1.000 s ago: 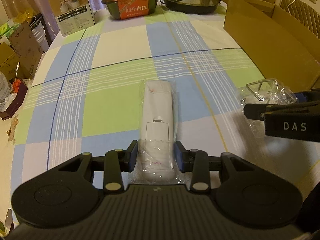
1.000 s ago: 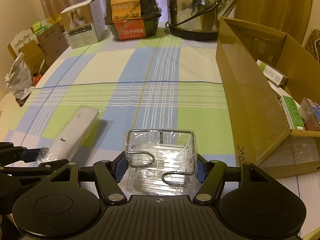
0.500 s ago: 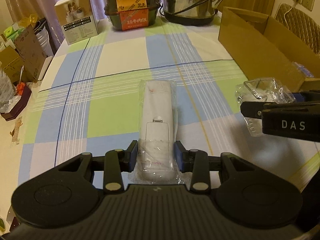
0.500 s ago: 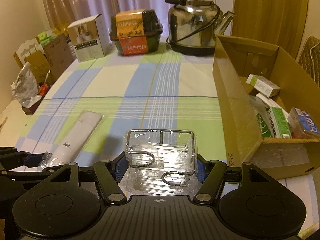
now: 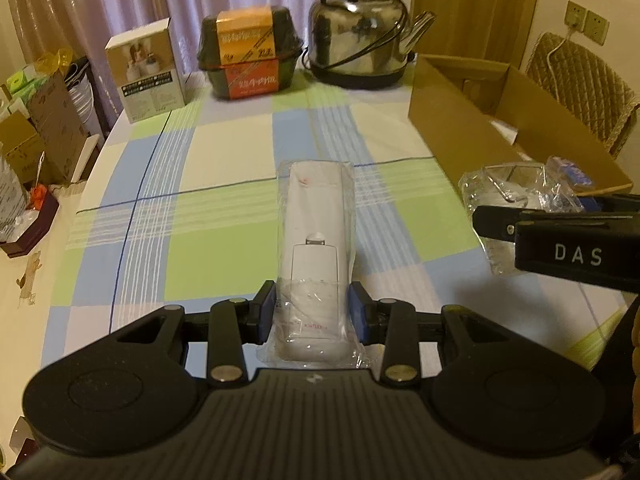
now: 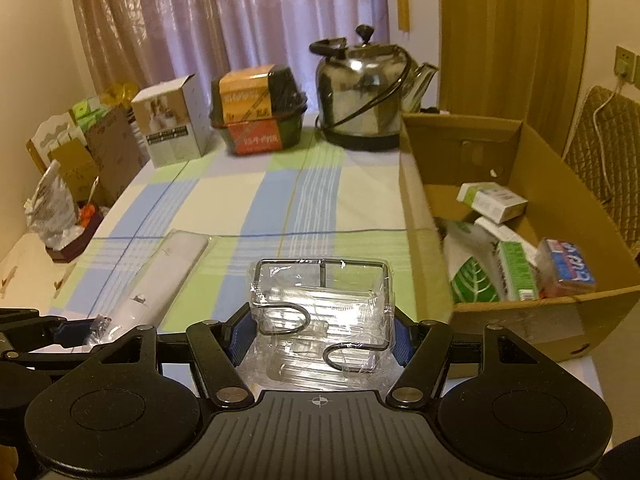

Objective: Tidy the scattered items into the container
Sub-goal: 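Lift the bagged item with the left gripper while the right gripper lifts the wire rack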

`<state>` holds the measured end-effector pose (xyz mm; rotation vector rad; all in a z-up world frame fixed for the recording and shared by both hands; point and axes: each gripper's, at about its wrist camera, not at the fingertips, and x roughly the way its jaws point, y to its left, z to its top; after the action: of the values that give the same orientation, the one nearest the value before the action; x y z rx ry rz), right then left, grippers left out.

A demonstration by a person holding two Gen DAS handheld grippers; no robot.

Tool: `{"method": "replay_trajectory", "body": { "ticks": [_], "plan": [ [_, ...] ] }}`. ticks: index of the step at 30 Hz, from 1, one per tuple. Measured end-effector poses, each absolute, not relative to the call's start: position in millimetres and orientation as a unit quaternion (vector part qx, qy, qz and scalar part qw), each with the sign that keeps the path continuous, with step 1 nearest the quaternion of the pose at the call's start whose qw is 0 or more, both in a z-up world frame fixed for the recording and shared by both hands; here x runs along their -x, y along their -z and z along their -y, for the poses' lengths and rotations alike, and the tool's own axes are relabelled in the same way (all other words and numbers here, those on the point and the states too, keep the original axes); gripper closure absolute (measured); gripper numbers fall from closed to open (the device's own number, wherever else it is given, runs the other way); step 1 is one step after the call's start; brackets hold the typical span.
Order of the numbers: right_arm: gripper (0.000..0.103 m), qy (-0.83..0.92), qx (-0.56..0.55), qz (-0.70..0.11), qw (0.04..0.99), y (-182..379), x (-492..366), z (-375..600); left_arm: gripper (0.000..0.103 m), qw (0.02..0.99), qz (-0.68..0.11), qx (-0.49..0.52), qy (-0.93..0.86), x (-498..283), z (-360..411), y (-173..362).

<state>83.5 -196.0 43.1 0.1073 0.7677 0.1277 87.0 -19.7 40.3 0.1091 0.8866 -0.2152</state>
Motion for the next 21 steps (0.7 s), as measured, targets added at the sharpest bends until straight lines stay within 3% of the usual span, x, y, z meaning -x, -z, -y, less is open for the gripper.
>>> {"method": "replay_trajectory", "body": {
  "ticks": [21],
  "plan": [
    [0.035, -0.026, -0.07, -0.342, 0.937, -77.2, -62.0, 236.5, 0.07, 0.905, -0.399, -0.055, 0.134, -74.8, 63.7, -72.6]
  ]
}}
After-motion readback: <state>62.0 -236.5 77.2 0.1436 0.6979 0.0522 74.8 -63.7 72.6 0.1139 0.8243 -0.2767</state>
